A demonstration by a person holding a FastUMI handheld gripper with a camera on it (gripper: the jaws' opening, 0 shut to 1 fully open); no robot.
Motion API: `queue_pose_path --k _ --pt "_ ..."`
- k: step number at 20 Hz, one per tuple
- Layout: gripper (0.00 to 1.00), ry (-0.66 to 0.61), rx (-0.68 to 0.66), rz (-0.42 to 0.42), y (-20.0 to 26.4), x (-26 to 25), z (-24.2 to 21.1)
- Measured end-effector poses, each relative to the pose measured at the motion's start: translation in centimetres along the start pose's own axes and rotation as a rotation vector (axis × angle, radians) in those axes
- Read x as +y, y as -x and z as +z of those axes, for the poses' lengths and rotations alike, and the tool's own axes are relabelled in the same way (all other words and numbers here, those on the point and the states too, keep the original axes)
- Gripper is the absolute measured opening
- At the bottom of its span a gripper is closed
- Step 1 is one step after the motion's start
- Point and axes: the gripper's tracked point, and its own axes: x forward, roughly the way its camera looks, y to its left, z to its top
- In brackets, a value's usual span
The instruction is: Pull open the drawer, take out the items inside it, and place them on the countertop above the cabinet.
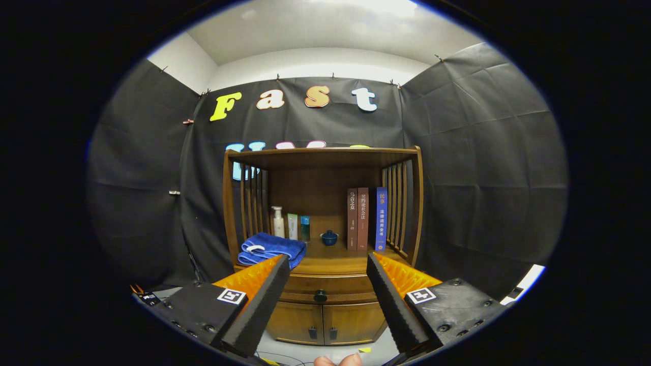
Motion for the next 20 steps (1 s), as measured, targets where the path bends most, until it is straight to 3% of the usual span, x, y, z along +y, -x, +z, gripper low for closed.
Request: queue_pose_path --k 20 --pt "0.99 0.011 -0.009 -0.026 -0.38 -0.36 -0.31"
